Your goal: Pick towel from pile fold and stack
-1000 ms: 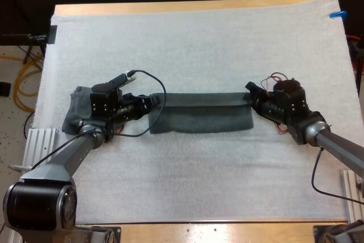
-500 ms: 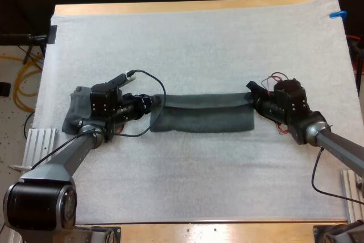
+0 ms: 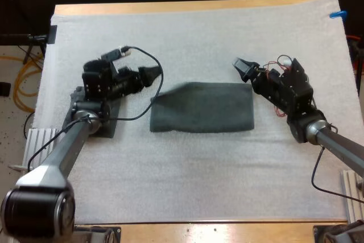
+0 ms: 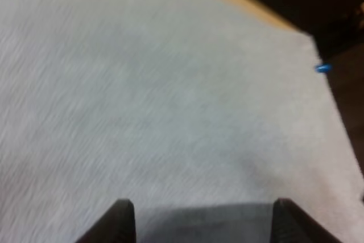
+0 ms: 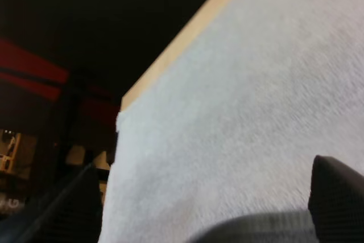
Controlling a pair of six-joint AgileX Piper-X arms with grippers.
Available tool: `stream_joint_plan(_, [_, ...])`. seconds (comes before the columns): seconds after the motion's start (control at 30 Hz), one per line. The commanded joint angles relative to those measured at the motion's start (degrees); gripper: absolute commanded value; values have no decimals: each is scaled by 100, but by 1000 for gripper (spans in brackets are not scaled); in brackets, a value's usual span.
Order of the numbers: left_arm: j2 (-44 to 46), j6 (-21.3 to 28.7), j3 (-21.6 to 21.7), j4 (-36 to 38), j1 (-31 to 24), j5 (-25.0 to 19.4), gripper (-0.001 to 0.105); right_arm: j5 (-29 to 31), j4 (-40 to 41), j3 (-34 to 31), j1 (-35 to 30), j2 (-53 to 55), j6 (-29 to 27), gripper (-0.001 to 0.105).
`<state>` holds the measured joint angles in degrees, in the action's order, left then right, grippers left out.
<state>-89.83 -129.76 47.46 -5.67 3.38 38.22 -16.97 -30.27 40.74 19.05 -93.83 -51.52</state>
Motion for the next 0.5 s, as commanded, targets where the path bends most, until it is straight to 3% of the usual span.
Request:
stream_joint_plan(0.0, [266, 370, 122, 131, 5, 17, 51, -175, -79, 69, -22, 82, -118, 72])
stream_joint_plan(0.17, [930, 1333, 174, 840, 5, -175, 51, -391, 145, 72, -22, 381, -653, 70])
stream_joint_plan(0.27, [1488, 2013, 174, 1613, 5, -505, 52, -283, 846, 72, -22, 828, -1174, 70])
stream_joint_plan(0.33, [1890, 2388, 174, 2157, 5, -707, 58, -50, 1606, 72, -22, 1230, -1749, 70])
stream_joint_plan(0.47, [2557, 2637, 174, 2935, 5, -801, 71, 324, 2861, 72, -22, 1951, -2603, 70])
